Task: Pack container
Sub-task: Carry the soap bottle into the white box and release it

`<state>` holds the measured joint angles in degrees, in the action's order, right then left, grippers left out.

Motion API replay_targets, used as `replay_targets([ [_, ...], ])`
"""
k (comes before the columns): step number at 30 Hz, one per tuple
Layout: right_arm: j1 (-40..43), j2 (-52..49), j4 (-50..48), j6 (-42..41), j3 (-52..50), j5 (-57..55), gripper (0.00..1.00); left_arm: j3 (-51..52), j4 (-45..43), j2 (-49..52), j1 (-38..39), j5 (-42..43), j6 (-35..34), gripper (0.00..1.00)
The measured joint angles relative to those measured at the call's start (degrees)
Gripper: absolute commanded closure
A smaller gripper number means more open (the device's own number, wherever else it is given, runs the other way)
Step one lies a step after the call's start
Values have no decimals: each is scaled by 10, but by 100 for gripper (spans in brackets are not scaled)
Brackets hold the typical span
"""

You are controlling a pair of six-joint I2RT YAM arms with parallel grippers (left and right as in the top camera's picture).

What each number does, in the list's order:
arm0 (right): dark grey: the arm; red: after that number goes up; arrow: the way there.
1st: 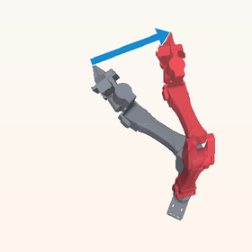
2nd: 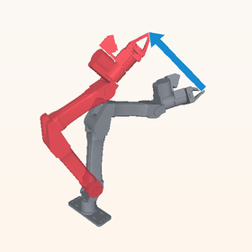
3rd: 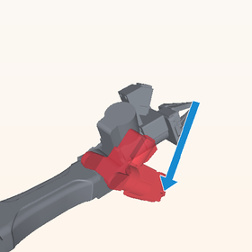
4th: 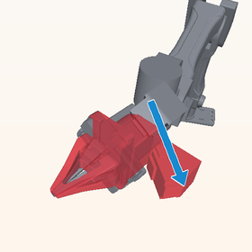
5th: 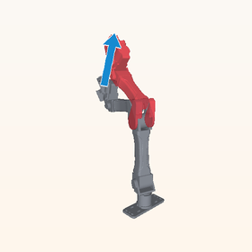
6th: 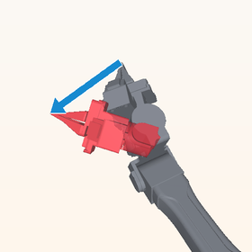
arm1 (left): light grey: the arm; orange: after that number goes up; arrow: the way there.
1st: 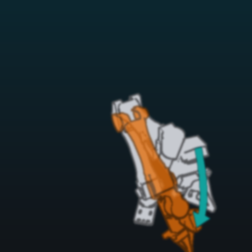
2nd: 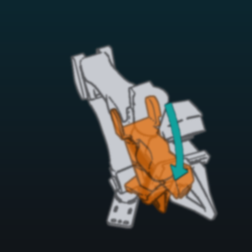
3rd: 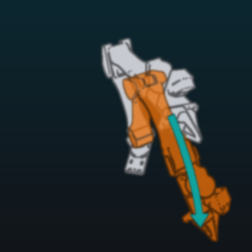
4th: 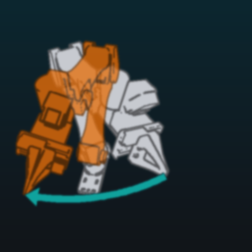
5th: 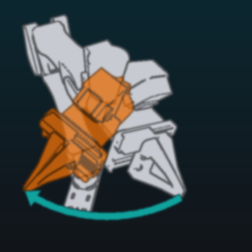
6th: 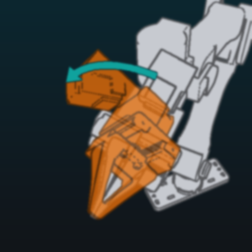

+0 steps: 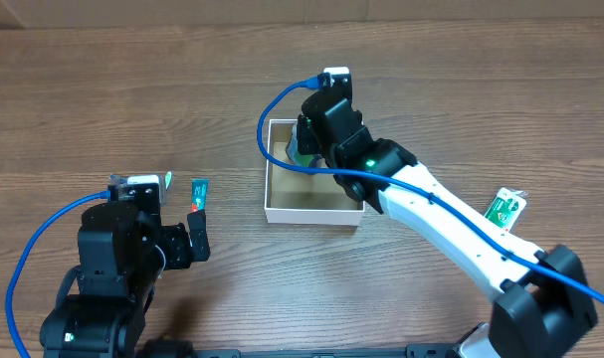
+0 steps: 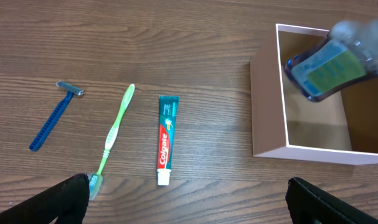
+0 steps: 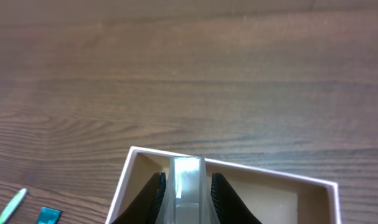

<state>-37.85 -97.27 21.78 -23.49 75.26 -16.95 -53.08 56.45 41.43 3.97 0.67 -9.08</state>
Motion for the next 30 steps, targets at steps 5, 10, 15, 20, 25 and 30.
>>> replay_targets([
  [5,0,-33,-11,-10,0,0,96,0,0,0,0,0,0,0],
  [10,0,-39,-41,-14,0,0,96,0,1,0,0,0,0,0],
  [15,0,-42,-53,-14,0,-3,96,0,2,0,0,0,0,0],
  [20,0,-64,-47,-14,0,-4,74,0,2,0,0,0,0,0],
  [25,0,-69,-47,-16,3,-5,60,0,2,0,0,0,0,0],
  [30,0,-69,-46,-17,7,-4,52,0,2,0,0,0,0,0],
])
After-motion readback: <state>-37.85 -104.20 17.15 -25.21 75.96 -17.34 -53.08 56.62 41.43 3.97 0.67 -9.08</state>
